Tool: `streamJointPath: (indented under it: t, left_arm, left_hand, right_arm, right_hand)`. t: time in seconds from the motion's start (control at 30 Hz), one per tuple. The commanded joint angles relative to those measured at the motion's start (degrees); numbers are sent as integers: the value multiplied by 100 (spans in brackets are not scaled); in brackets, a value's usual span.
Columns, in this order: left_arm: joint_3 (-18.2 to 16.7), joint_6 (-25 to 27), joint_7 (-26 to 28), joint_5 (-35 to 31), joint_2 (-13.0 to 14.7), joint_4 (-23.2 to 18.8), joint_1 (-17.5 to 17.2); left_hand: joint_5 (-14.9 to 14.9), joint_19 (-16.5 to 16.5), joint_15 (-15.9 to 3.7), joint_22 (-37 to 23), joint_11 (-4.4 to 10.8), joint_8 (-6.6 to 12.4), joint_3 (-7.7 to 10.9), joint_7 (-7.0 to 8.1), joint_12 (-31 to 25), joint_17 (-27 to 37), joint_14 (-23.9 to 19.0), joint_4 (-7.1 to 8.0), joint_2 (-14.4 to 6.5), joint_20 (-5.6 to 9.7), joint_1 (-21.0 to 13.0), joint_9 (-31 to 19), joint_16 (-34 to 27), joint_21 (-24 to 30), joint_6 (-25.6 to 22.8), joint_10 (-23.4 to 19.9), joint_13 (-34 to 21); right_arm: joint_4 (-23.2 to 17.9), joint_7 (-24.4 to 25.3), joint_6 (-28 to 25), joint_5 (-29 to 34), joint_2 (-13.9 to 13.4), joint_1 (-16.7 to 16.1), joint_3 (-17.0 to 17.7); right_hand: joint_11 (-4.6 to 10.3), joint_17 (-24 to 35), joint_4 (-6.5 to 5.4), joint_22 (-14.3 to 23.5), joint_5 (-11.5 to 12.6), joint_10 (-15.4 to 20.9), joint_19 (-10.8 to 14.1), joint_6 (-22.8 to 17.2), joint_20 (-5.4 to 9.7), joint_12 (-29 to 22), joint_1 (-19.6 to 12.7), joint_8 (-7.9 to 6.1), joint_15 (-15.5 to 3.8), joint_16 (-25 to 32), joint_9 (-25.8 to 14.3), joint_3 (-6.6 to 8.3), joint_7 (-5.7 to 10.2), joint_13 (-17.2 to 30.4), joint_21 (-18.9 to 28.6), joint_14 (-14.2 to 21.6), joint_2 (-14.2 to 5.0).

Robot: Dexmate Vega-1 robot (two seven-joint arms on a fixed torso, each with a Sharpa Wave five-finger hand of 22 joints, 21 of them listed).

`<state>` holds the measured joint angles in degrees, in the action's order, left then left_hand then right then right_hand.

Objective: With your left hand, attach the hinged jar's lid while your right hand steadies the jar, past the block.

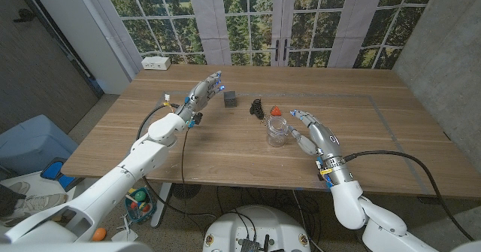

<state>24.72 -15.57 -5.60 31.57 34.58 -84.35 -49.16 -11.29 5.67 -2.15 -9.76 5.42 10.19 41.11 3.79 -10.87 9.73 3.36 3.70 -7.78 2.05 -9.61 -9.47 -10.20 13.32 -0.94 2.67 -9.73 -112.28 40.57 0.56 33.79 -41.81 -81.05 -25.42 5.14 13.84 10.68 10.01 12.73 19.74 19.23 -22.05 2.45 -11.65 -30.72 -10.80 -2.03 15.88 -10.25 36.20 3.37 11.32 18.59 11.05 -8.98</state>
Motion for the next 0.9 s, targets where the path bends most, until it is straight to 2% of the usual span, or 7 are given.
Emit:
streamJointPath:
  t: [0.03, 0.43, 0.57, 0.9]
  left_arm:
    - [-18, -55, -100, 47, 40, 12, -34]
    - [-27, -76, -117, 51, 79, -63, -98]
    - [-32, -54, -99, 46, 107, -116, -131]
    - [-50, -16, -62, 60, 144, -207, -199]
  left_hand:
    - [-26, 33, -437, -26, 24, 15, 32, 33, -11, 19, -36, -15, -338, 381, -81, -22, -43, -41, -53, -38, -11]
    - [-23, 40, -438, -27, 35, 9, 31, 25, -5, 20, -36, -16, -335, 380, -88, -22, -37, -56, -53, -40, -12]
    - [-22, 43, -440, -27, 38, 8, 30, 25, -5, 20, -40, -17, -335, 381, -89, -22, -37, -60, -51, -43, -12]
    - [-21, 48, -430, -27, 36, 4, 28, 26, 0, 21, -40, -16, -334, 382, -93, -23, -34, -72, -50, -42, -12]
  right_arm:
    - [-33, -100, -334, 178, -35, 140, -305]
    - [-7, -180, -559, 226, -53, 258, -551]
    - [29, -183, -594, 244, -49, 310, -627]
    - [37, -279, -845, 380, -41, 433, -817]
  right_hand:
    - [61, 4, 7, 7, 33, 43, 16, -46, 64, -23, -117, -42, -624, -15, -17, -2, 57, 14, -9, -33, 33]
    - [137, -24, 9, 7, 58, 114, 62, -108, 79, -32, -257, -66, -678, -17, -17, -8, 124, 13, -24, -6, 44]
    - [238, -32, -11, 8, 68, 207, 73, -217, 87, -49, -330, -101, -695, -14, -17, -36, 270, 13, -45, 5, 50]
    - [300, -26, -37, 10, 93, 188, 71, -183, 123, -19, -419, -73, -750, -19, -16, -48, 339, 13, -72, -31, -10]
